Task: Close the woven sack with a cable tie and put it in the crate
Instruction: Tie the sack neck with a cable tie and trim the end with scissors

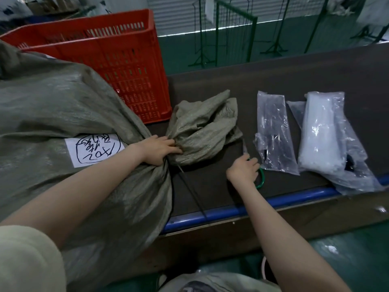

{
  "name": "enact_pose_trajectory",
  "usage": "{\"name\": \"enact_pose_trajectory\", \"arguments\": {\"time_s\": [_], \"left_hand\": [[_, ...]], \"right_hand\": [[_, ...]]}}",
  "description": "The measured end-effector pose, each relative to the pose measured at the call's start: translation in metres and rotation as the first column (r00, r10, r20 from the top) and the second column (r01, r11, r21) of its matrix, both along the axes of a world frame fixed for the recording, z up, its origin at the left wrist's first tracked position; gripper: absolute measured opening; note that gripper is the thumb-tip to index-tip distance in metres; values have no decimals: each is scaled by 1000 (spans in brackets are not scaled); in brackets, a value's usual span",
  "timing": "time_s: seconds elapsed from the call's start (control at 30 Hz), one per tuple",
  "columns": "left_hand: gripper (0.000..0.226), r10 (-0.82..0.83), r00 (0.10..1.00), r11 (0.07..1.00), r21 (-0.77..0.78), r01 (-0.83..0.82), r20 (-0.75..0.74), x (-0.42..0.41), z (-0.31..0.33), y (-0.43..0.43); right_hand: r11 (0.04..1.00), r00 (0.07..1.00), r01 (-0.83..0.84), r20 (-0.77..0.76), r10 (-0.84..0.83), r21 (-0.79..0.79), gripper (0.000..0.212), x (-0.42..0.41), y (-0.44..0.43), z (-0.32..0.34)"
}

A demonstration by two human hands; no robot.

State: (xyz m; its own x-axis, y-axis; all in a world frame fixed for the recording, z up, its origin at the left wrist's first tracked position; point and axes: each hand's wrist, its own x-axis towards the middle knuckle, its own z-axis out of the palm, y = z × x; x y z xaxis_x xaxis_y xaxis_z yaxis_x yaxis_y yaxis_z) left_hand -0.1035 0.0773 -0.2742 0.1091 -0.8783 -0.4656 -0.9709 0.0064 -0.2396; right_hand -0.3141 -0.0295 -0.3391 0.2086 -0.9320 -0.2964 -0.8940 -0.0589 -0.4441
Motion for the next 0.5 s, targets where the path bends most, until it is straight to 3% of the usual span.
{"name": "enact_pose_trajectory", "arguments": {"time_s": [0.13,0.23,0.4,0.5], "left_hand": [[63,80,994,985,148,-91,79,-1,-2,0],[64,175,983,970,162,-183,58,0,-2,0],[54,375,916,925,119,-360,-143,5,1,-2],[43,438,857,895,37,-445,-272,10,4,-3]], "right_hand": [[993,994,104,30,-102,-60,44,-3,-7,-11],[985,984,170,-39,-171,-21,48,-10,-8,-13],[996,998,55,-38,-52,76,45,-29,-13,-5],[990,990,96,96,-106,108,40,-40,-15,7]]}}
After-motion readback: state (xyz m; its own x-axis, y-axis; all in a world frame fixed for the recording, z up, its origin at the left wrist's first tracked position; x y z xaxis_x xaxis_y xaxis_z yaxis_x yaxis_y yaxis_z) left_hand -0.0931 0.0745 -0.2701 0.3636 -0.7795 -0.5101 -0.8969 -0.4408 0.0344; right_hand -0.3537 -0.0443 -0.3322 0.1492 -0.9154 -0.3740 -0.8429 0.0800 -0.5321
